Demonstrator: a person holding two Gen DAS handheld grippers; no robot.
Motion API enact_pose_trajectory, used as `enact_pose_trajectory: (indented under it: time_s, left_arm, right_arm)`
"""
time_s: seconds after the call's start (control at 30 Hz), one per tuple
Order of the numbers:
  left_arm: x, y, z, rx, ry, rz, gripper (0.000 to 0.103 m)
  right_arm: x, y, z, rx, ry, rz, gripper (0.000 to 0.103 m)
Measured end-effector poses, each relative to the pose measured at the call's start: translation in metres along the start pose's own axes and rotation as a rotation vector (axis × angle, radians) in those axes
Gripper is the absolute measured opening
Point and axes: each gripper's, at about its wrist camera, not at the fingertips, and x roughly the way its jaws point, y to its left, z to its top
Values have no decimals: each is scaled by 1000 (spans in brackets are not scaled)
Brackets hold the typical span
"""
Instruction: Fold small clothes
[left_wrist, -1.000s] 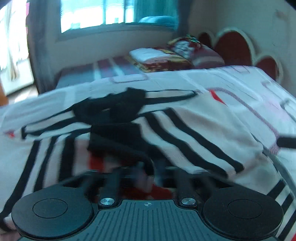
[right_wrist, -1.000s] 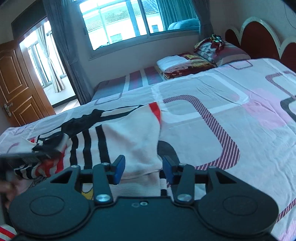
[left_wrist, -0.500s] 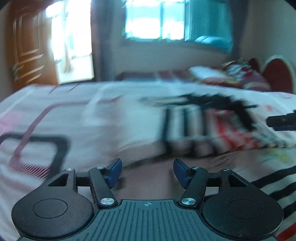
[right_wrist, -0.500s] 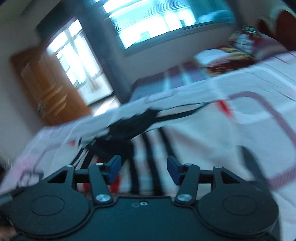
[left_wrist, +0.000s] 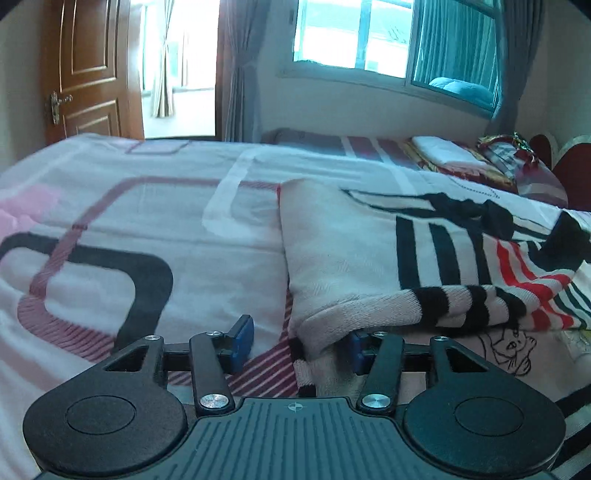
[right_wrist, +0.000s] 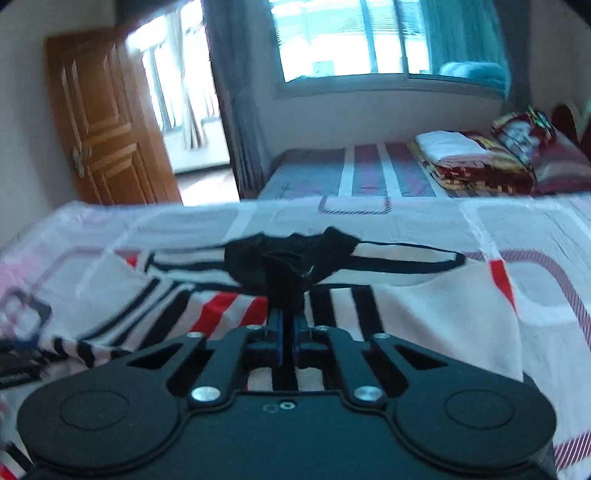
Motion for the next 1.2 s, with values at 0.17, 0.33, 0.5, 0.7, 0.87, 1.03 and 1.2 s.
enact_pose_trajectory:
  time_s: [0.17,0.33,0.5,0.7,0.87,1.03,1.2]
  left_arm:
    - [3,1,-6,17,9,-16,52]
    - [4,7,-1,15,33,-46,52]
    - [6,6,3,30,43,-46,52]
    - [4,8,4,4,32,-59,44]
    - [8,7,1,5,41,-58,44]
    - [11,7,4,33,55,-63,46]
    - [-21,16,1,97,29,-53,51]
  right_arm:
    - [3,-54,-26,238,76,31,18]
    - [1,-76,-31,401,28,109,57]
    - [27,-66,-32,336,93,167,19]
    - [-2,-42,-21,230,23,116,2]
    - [-22,-44,-27,194,25,71,2]
    - [-5,-62,-45,259,89,42,1]
    - [-28,-57,-38,241,12,62,13]
